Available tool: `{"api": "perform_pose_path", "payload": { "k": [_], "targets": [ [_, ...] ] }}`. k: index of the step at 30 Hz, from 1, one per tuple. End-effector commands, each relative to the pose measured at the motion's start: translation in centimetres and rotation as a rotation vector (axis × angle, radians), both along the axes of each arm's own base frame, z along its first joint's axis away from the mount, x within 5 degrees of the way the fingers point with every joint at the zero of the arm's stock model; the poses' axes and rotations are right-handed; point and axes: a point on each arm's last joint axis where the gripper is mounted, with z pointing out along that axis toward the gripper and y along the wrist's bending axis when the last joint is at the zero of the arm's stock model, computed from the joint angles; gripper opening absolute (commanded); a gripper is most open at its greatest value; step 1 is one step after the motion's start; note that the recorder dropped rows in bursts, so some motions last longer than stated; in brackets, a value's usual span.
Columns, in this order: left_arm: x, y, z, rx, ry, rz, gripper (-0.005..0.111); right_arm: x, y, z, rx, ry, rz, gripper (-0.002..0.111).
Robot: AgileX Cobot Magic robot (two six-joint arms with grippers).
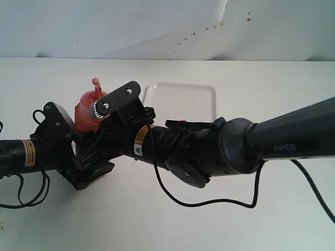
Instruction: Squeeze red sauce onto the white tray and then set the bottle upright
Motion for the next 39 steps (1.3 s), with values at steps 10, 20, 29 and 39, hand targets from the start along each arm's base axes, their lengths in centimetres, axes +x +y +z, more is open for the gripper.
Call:
{"api": "perform_pose_path", "payload": {
  "k": [10, 20, 29, 39],
  "targets": [
    [0.41, 0.35, 0.28, -0.004, -0.003, 0.046, 0.099, -0.05, 0.39, 1.40, 0.061, -0.068, -0.003, 0.000],
    [0.32, 0.33, 0.21, 0.006, 0.001, 0.032, 0.101, -0.05, 0.39, 1.40, 0.053, -0.079, 0.001, 0.000],
    [-0.04, 0.06, 0.11, 0.023, 0.002, -0.031, 0.105, -0.05, 0.39, 1.40, 0.053, -0.079, 0.001, 0.000],
    [-0.12, 0.31, -0.17, 0.077, 0.001, -0.049, 0.105, 0.27, 0.16, 1.43, 0.042, -0.098, -0.038, 0.000]
  ]
}}
